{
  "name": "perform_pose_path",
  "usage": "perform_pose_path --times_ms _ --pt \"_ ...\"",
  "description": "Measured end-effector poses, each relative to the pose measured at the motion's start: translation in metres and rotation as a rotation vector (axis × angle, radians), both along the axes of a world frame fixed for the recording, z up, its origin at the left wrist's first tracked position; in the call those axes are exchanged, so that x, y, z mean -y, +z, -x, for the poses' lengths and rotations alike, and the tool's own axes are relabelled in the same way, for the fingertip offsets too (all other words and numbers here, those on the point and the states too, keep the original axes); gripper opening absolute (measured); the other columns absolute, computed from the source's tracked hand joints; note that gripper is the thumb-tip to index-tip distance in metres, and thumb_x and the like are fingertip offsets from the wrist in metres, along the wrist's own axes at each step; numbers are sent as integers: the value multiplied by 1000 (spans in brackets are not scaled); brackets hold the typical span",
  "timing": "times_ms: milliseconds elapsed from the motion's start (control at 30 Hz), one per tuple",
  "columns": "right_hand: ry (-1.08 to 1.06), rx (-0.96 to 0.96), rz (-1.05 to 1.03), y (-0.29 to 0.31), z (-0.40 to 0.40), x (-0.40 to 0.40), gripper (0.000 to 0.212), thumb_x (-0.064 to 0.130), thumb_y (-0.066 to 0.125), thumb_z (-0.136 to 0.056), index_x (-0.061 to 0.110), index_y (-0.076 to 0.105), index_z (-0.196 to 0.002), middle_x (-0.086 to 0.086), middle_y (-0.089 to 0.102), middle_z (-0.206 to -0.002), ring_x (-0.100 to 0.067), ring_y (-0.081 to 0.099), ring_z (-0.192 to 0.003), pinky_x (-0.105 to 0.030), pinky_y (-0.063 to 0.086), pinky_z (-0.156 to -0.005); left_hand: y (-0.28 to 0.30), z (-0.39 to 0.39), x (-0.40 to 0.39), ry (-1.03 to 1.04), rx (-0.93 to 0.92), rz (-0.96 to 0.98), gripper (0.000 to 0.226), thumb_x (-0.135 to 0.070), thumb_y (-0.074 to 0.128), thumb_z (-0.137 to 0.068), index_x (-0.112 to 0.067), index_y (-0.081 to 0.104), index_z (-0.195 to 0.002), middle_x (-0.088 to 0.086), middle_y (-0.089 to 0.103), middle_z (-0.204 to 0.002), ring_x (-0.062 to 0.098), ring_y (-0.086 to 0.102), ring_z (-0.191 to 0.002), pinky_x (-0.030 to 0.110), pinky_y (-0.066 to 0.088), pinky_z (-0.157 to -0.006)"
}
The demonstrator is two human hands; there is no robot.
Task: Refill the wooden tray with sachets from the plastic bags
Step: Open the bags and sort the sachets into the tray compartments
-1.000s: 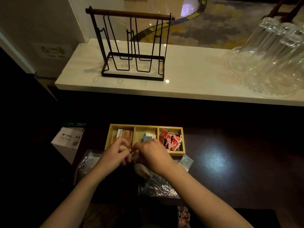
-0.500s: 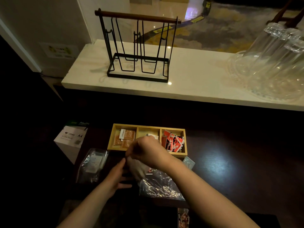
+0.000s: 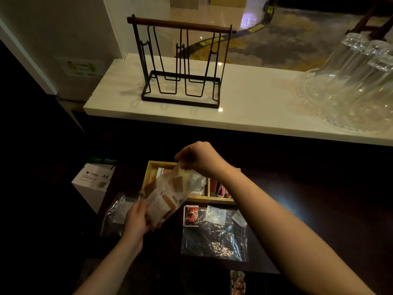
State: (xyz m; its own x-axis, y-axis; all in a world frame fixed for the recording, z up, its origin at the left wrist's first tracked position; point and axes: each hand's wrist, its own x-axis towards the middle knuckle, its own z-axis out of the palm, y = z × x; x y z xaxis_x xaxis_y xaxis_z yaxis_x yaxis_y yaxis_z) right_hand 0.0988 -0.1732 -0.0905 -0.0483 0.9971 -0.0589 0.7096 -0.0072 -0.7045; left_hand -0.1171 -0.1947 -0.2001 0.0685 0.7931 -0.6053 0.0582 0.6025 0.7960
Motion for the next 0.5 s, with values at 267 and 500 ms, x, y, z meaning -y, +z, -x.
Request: perform_pose_path --times_ms 267,500 --pt "-169 180 -54 -35 -4 -8 19 1 63 -84 14 72 -95 -4 72 -93 -15 69 -85 -37 59 -79 3 7 -15 134 -104 -178 30 -30 33 -101 -12 57 -100 8 64 -93 28 64 -88 31 51 -60" --pt "-192 149 -39 -55 10 -26 12 10 65 -85 20 72 -88 0 72 -96 -18 67 -89 -41 58 -80 31 21 -27 247 -255 -357 24 -23 35 -100 -10 54 -94 2 55 -75 21 55 -67 28 43 -54"
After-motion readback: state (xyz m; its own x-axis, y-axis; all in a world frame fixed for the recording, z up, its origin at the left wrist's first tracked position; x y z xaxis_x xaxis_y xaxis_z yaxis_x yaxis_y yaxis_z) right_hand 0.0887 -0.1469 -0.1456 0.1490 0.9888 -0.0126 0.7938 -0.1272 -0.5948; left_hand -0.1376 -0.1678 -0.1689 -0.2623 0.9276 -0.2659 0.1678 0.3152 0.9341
